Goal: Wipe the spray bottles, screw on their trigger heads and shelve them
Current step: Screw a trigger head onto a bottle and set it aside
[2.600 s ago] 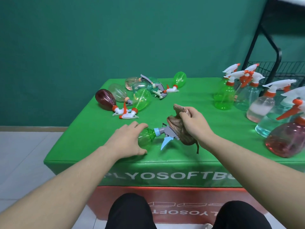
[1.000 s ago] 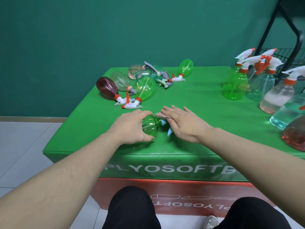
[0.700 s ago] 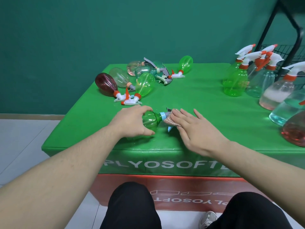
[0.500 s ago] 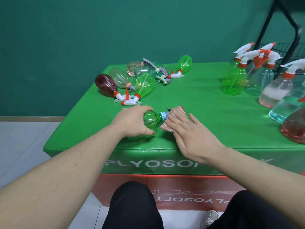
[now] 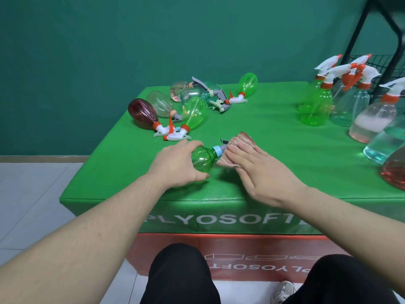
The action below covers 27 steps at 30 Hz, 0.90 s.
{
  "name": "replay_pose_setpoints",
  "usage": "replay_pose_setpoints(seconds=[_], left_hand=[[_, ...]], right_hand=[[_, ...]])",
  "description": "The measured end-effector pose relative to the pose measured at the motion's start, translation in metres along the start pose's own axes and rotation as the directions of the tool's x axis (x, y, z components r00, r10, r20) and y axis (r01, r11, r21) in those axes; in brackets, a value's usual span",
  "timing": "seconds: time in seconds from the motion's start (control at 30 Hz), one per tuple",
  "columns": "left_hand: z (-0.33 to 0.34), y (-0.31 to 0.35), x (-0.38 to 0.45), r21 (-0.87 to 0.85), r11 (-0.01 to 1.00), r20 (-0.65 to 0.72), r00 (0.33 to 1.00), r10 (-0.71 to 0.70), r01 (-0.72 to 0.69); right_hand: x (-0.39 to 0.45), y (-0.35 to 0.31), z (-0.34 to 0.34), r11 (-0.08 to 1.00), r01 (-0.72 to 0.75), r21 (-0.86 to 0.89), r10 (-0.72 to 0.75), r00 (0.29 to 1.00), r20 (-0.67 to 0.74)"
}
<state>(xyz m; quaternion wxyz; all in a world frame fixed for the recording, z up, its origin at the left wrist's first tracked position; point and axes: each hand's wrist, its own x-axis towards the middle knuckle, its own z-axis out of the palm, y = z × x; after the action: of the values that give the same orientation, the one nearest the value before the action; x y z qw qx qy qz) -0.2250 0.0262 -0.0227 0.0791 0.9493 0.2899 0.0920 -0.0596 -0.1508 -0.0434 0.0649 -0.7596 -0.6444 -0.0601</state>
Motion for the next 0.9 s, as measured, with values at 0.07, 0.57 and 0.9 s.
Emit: replay_pose_setpoints(seconds=[0.07,0.57,0.9], left_hand=[[0.000,-0.001,0.000,-0.007,1.000,-0.007,1.000,-0.007,0.007],[-0.001,0.005,-0.006,0.009,1.000,-0.025,1.000,-0.015,0.015],[-0.006,0.006,-0.001,-0.061,0.993,0.026,0.995,-0.099,0.100]], right_hand=[[0.008,0.001,-0.001,0.999,-0.004,0.035,0.004,1.000,-0.004],[0.079,0.001,-0.012,0.896,-0.246,0.370,0.209,0.968,0.136],[0.040,0.007,-0.009,0.905,-0.244,0.350,0.242,0.969,0.049]])
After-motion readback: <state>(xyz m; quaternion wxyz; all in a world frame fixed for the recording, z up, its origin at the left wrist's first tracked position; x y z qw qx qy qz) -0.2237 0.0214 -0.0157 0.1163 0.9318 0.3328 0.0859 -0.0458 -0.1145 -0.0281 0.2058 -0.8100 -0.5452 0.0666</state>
